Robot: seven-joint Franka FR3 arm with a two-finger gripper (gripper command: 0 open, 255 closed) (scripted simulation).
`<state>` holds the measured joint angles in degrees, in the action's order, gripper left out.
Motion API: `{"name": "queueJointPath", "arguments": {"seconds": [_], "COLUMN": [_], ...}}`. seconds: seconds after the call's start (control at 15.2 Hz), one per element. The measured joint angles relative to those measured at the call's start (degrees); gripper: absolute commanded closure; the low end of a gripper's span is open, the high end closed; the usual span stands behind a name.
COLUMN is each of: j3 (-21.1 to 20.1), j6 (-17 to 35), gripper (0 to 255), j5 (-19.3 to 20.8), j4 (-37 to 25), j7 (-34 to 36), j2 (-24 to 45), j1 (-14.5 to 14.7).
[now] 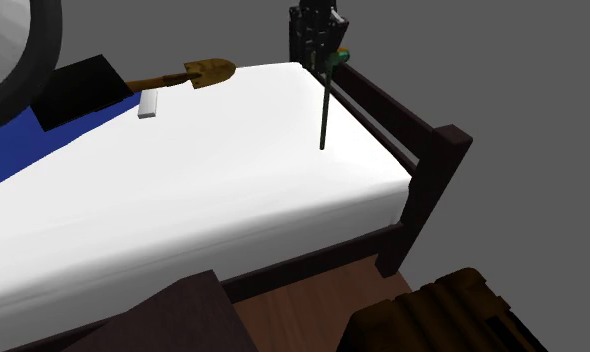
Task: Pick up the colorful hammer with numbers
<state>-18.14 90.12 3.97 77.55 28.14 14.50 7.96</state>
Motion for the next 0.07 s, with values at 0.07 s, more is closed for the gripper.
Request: {"name": "queueJointPath", "arguments": {"seconds": [0.07], "j3": [0.0], "j6": [-0.4], "gripper": [255], "j5": [0.0], "j4": [-0.5], "j7": [0.0], "j2": [0.0], "j1": [0.0]}}
